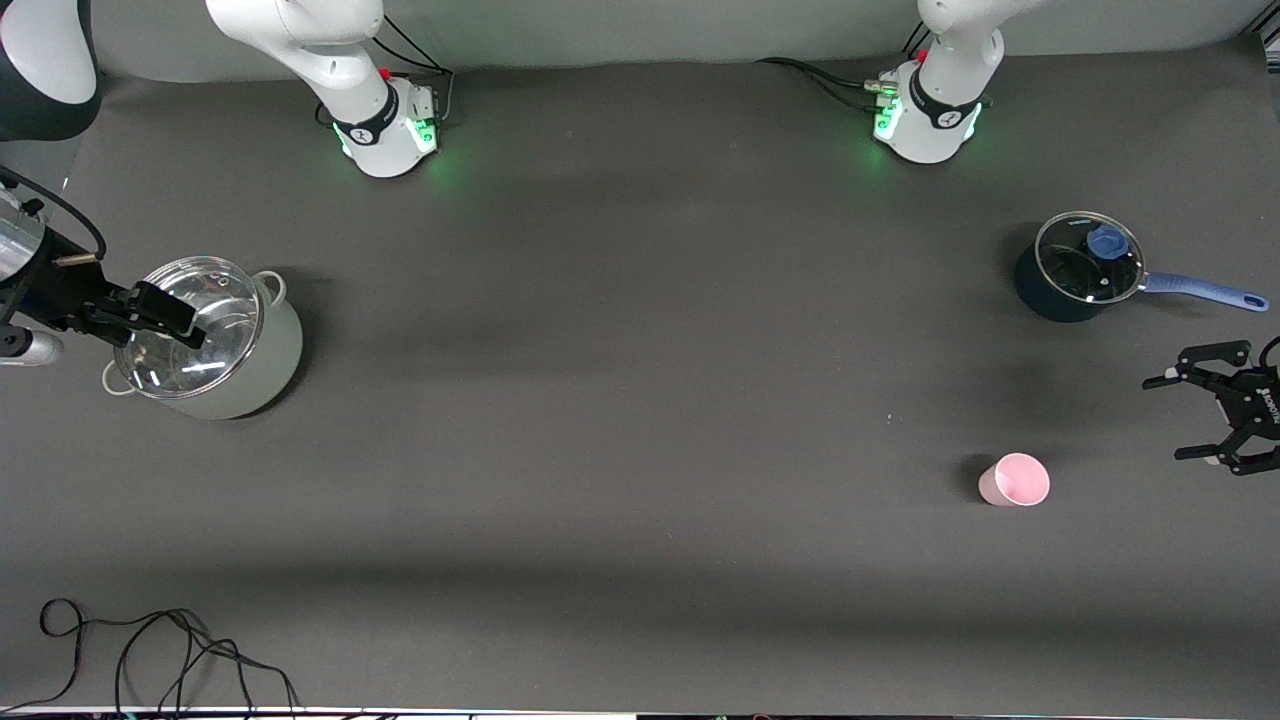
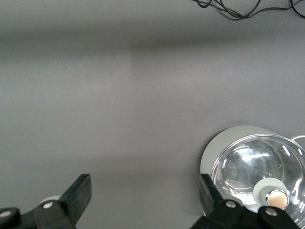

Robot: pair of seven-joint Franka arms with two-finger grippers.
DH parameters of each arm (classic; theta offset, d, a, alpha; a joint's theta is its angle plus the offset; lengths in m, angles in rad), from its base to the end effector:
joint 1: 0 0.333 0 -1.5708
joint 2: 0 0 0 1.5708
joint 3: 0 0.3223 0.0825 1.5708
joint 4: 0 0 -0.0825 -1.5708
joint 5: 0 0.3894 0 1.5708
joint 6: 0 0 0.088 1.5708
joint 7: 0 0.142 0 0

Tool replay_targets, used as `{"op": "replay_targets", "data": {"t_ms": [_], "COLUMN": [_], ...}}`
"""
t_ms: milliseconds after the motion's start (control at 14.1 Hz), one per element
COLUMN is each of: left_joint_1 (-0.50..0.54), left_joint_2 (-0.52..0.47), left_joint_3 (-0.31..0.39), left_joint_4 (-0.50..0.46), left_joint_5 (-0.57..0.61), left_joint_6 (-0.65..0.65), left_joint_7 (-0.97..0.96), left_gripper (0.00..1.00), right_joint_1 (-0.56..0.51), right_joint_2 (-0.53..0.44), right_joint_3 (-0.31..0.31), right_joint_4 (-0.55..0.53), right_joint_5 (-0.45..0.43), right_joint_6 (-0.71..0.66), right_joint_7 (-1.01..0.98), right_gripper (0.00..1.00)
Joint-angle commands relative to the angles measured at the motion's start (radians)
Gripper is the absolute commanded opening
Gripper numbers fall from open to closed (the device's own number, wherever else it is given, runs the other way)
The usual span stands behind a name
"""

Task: Transfer pink cup from left to right arm
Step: 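Move the open left gripper down toward the pink cup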

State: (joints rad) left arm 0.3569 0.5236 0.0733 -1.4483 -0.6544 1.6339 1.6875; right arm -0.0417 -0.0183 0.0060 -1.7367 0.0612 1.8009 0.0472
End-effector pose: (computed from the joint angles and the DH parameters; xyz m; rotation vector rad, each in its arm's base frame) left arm 0.6460 0.1971 0.3553 2.1479 -1.3231 0.4800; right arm 0.5732 -0.0132 0.5470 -3.0751 0.1453 -0.1265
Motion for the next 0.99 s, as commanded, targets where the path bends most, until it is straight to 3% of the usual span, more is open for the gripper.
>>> {"op": "replay_targets", "data": {"t_ms": [0,354,922], "left_joint_1": [0.057,0.128,0.143], "left_joint_2": [0.065,0.176,0.341], "left_joint_3": [-0.007,-0.007,-0.009], "left_joint_4": [0.022,-0.053,-0.075], "left_joint_5": [-0.102,-0.293,-0.450], "left_joint_6": [-0.037,-0.051,-0.029], "left_joint_7": [0.153,0.484,0.825], "left_gripper": [1.00,1.00,0.99], "right_joint_1": [0.000,0.000,0.000], "right_joint_2": [-0.022,-0.022,-0.022], "right_joint_3": [-0.003,-0.003,-0.003], "right_joint_4": [-0.015,-0.015,-0.015], "right_joint_5": [0.022,0.022,0.022], "right_joint_6": [0.002,0.002,0.000], "right_joint_7": [0.010,0.006,0.006], "right_gripper": [1.00,1.00,1.00]}}
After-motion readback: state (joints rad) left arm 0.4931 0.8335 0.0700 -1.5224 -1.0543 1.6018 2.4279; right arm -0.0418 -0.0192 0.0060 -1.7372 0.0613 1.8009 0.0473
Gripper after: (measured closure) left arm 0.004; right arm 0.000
